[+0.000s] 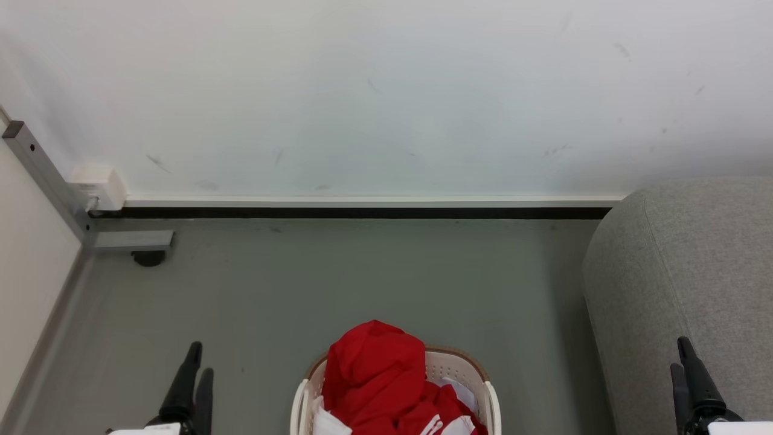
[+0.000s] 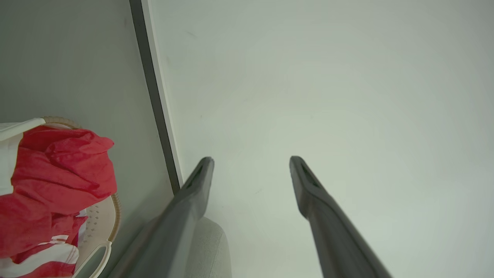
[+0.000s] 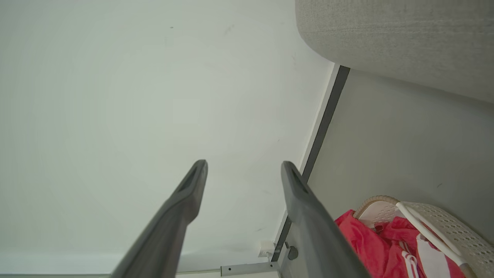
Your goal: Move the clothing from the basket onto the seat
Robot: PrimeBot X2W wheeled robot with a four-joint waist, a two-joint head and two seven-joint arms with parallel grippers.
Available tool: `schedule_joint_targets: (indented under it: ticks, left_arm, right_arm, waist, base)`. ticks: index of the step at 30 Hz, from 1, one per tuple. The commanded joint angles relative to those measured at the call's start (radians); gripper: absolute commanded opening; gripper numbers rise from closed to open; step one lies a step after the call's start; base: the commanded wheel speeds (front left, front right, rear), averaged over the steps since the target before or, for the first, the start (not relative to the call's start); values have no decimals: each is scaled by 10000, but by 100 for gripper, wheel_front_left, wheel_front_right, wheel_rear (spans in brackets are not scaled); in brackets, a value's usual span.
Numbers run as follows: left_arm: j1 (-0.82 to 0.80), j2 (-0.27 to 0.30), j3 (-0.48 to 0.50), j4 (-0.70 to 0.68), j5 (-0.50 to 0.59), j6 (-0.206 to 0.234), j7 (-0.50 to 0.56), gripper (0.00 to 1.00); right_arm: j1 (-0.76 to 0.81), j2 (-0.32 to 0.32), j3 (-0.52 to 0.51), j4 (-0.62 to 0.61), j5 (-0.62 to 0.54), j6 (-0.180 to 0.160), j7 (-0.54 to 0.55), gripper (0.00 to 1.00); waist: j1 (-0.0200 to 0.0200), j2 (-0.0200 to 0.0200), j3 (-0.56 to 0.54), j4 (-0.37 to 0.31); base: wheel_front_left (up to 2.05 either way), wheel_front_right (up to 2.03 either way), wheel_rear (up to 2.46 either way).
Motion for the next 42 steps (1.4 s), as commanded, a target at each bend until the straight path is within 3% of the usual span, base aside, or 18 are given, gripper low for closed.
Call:
schedule_joint_targets:
  ticks: [1, 19, 42]
  left_arm:
    - [-134, 59, -40, -148, 172, -22, -129, 100]
    - [121, 88, -340, -436, 3418, 139, -929, 100]
    - [405, 120, -723, -820, 6479, 353, -1756, 100]
  right_arm:
    - [-126, -75, 51, -234, -350, -1, -130, 100]
    - [125, -117, 414, -764, -4078, -4, -935, 100]
    - [336, -161, 625, -909, -7349, -8, -1760, 100]
  waist:
    - [0, 0, 0, 8]
    - [0, 0, -15, 95]
    - [0, 0, -16, 168]
  base:
    - [0, 0, 0]
    - [0, 0, 0]
    - [0, 0, 0]
